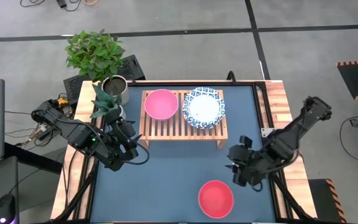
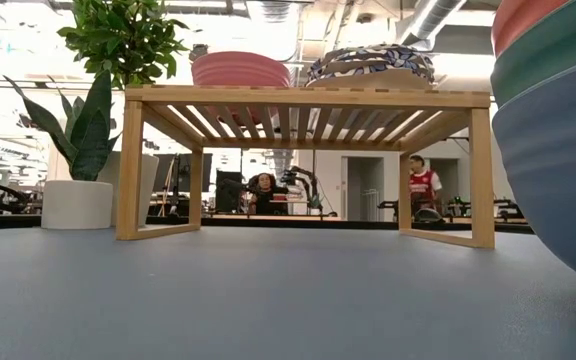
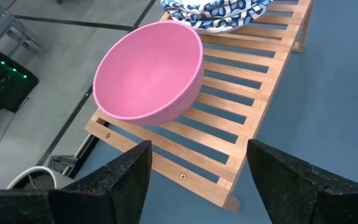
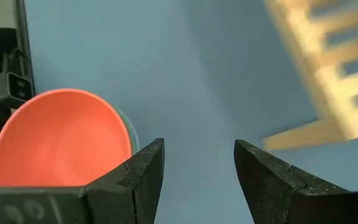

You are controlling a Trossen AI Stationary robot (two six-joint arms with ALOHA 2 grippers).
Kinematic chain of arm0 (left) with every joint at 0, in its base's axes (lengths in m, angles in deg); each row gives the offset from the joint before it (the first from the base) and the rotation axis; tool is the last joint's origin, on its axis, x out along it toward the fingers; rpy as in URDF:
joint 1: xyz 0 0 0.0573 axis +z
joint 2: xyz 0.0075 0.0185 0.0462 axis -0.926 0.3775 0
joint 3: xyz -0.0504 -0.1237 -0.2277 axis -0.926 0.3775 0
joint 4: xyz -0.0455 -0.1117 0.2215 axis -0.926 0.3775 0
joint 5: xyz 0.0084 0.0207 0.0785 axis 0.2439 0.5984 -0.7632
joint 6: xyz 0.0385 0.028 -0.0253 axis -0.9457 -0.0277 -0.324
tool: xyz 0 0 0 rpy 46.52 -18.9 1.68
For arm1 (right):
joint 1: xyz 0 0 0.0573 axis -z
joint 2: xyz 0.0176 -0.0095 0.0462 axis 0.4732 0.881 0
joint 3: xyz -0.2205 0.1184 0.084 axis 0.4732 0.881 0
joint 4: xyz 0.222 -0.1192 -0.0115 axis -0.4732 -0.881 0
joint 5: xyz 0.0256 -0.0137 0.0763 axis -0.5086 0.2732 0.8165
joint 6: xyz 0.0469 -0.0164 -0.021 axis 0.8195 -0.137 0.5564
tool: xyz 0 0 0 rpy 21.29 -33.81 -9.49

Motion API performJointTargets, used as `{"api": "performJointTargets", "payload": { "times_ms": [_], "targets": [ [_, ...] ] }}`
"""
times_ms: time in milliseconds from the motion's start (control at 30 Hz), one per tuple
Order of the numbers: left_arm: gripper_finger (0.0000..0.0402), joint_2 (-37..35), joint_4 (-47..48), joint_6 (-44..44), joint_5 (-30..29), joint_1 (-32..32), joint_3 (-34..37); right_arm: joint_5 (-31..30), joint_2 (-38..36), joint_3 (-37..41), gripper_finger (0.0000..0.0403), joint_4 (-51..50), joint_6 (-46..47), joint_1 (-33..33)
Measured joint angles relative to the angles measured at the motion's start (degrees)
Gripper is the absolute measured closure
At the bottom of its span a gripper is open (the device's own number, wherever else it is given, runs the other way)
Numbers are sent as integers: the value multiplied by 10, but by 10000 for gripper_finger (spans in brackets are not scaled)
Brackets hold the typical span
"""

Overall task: Place and stack bowls onto a shelf
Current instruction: Stack the red bowl on top of the pink bowl on the shelf

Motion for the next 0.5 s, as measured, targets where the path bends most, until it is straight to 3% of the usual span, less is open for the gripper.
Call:
{"api": "performJointTargets", "payload": {
  "times_ms": [167,500],
  "targets": [
    [151,0,0,-6,0,0,0,49,-8,76,185,113,17,19],
    [151,0,0,-4,0,0,0,108,92,81,185,175,-72,34]
  ]
}}
